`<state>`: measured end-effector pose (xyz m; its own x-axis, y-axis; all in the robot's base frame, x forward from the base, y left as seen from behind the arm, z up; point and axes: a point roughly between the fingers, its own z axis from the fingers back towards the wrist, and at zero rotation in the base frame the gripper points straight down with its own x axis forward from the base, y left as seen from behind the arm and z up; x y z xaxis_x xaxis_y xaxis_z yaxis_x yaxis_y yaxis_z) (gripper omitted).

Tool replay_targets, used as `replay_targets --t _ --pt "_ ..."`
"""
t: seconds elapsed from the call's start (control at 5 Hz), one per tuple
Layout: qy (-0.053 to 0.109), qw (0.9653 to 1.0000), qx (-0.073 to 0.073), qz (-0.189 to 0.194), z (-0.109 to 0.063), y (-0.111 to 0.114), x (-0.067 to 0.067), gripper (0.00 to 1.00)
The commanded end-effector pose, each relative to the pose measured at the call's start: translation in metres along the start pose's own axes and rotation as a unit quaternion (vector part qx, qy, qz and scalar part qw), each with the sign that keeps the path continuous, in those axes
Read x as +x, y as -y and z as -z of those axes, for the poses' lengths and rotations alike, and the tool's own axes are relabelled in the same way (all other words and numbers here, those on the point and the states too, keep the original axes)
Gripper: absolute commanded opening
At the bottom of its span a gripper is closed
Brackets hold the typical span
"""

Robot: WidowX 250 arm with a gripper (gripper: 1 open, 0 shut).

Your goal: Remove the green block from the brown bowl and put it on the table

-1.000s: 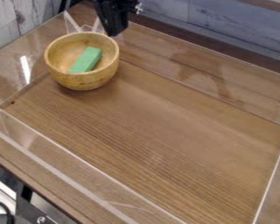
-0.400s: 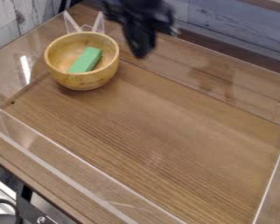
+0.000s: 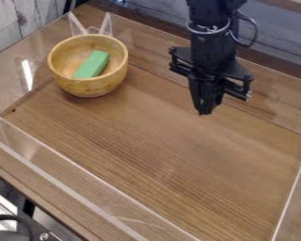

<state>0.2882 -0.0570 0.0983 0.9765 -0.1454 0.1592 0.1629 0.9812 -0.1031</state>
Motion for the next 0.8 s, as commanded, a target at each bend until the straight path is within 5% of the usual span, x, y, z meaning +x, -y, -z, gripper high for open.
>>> replay_targets --t 0.0,0.2,0.4,0.6 --pt "0.014 0.9995 0.004 -0.027 0.002 -0.011 0.001 1.0" --pt "0.015 0.9995 0.004 -0.027 0.004 -0.04 -0.001 1.0" --pt "0.013 0.9996 0.012 -0.023 0.005 -0.081 -0.008 0.0" --pt "0.014 0.999 0.024 -0.036 -0.013 -0.111 -0.018 0.0"
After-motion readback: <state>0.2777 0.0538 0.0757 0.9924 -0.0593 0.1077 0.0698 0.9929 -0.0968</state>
